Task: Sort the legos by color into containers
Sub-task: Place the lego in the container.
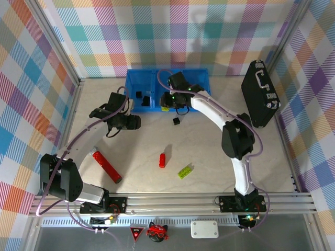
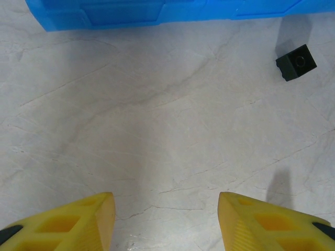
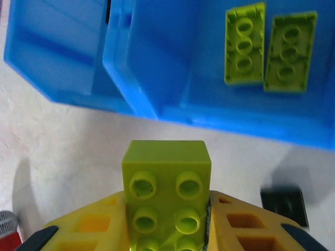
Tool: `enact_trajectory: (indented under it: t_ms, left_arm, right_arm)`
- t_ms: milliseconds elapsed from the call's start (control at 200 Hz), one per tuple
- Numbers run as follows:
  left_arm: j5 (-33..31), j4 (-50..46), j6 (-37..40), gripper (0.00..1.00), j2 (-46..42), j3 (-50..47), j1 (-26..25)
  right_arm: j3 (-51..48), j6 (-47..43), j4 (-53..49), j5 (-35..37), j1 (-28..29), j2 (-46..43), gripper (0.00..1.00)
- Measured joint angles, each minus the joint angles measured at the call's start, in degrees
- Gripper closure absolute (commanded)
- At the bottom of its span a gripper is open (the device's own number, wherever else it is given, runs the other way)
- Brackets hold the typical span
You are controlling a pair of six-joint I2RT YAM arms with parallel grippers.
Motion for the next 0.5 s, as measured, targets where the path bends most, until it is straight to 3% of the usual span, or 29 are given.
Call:
enact_trajectory:
  t_ms: [250, 500]
  left_arm:
    - [-0.50, 0.00, -0.02, 0.46, 0.02, -0.63, 0.00]
    - [-0.24, 0.52, -0.09, 0.46, 0.85, -0.63, 0.00]
  right_arm:
    - [19.82, -3.23, -3.34, -1.38, -2.14, 15.78, 0.73]
    - [27.52, -5.27, -4.39, -0.17, -2.27, 24.39, 0.70]
